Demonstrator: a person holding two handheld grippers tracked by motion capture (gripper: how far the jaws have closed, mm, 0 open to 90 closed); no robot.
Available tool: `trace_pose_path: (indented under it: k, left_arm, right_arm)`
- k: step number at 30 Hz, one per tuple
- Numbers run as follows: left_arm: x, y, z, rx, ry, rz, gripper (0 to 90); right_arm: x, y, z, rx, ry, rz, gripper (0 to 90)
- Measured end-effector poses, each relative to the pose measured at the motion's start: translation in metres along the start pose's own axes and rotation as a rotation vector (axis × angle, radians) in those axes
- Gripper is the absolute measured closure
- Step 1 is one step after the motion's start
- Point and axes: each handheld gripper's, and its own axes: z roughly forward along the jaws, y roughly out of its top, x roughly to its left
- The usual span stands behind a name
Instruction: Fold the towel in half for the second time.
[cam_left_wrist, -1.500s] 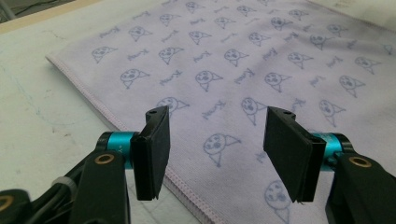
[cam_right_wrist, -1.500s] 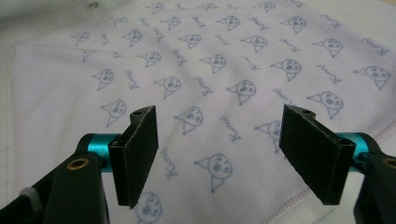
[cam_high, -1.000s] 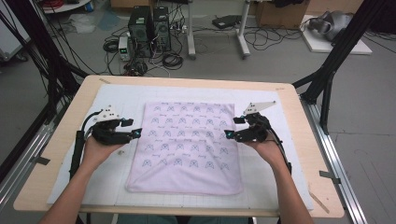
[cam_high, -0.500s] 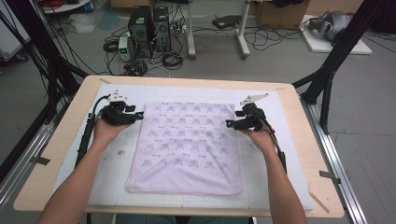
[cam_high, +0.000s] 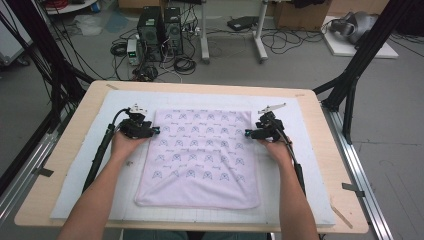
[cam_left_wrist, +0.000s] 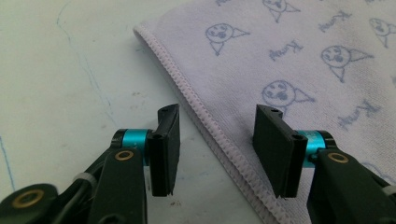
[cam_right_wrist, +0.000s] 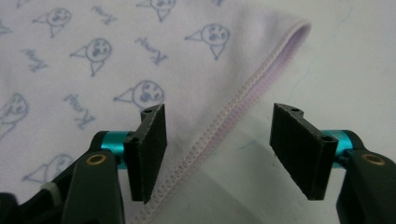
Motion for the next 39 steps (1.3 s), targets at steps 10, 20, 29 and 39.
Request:
trace_pose_path:
  k: [10,20,29,39]
  left_arm:
    - [-0.005,0.001,-0.001,0.009,-0.028,-0.009,71.2]
    - [0.003,-0.001,0.000,-0.008,-0.106,-0.051,83.4]
    - [0.005,0.005,-0.019,-0.079,-0.123,-0.023,84.4]
    - [-0.015,-0.006,-0.069,-0.168,-0.192,0.057,84.4]
  right_arm:
    - [0.007,-0.007,0.000,-0.058,0.029,0.025,69.2]
    - [0.002,-0.009,0.000,-0.069,0.117,0.062,84.2]
    - [0.001,-0.002,-0.018,-0.105,0.137,0.055,84.7]
    - [0.023,-0.006,-0.061,-0.160,0.245,0.009,84.8]
